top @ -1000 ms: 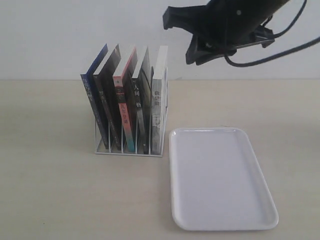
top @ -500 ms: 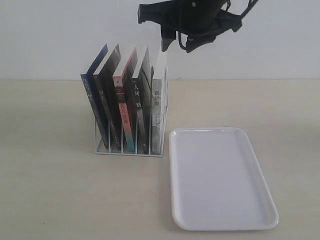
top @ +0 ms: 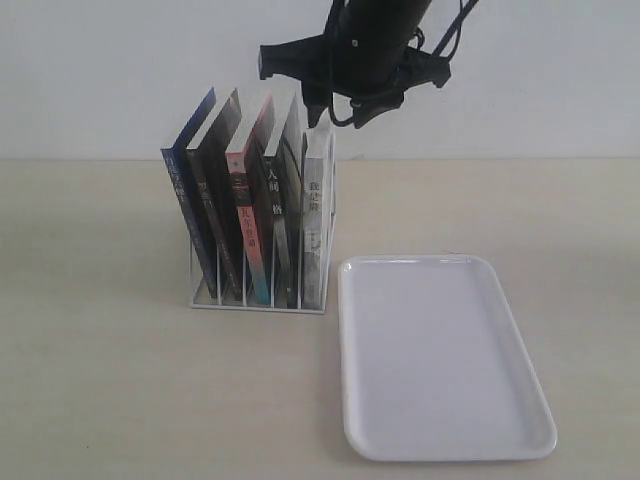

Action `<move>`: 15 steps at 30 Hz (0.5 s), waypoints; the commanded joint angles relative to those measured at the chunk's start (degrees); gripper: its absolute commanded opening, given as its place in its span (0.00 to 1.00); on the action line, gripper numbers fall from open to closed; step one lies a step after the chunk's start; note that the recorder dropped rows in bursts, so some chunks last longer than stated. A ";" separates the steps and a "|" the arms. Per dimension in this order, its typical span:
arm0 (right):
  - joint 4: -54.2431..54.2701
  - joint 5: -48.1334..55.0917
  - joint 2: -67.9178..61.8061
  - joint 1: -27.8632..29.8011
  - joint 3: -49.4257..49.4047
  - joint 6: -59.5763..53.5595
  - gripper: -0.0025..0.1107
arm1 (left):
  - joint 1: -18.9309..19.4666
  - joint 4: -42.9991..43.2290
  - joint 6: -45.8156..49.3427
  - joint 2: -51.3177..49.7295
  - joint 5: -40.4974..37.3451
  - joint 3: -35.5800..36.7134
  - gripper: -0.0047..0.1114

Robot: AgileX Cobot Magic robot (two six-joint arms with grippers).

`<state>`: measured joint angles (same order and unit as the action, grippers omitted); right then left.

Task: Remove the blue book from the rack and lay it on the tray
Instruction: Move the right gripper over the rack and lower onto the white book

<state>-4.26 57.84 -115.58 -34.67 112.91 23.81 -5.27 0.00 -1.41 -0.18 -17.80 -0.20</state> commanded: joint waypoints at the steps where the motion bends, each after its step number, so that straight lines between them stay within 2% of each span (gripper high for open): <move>1: -1.20 -1.14 -0.57 -0.88 0.38 1.74 0.45 | 0.13 0.00 -0.38 0.18 0.08 0.20 0.08; 15: -4.27 -2.79 -3.39 -1.25 0.38 5.64 0.45 | 0.13 0.00 -0.38 0.18 0.08 0.20 0.08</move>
<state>-7.13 55.65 -118.70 -35.45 112.95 29.13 -5.27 0.00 -1.41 -0.18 -17.80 -0.20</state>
